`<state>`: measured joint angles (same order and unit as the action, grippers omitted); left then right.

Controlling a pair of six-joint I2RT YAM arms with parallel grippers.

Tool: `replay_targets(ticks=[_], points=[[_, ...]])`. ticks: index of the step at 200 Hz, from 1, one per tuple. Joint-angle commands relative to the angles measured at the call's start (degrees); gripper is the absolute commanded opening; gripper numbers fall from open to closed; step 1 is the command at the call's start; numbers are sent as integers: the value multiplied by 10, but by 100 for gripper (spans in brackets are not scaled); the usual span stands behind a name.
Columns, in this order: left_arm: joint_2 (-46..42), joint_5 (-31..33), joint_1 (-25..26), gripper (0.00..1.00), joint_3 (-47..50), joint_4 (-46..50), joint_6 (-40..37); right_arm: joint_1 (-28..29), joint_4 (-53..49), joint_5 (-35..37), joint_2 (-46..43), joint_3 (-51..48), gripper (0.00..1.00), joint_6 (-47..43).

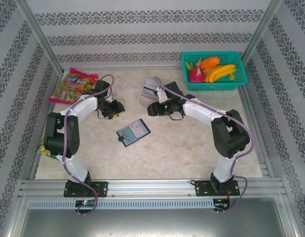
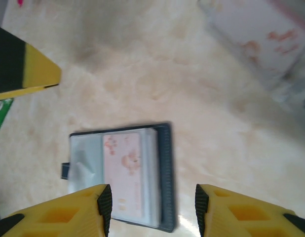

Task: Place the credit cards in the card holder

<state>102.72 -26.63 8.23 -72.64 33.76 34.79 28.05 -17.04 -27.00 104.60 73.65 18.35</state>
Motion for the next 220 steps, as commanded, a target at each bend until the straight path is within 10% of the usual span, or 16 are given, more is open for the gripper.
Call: replay_targets(ticks=[1,87,220], points=[[23,17,18,42,-32,-22,12,-19,-42,29,-22,40,50,-52],[59,19,33,42,-73,-26,15,-43,-59,35,-6,87,50,-80],[127,5,70,42,-149,-30,32,-50,-174,299,64,250,51,-271]])
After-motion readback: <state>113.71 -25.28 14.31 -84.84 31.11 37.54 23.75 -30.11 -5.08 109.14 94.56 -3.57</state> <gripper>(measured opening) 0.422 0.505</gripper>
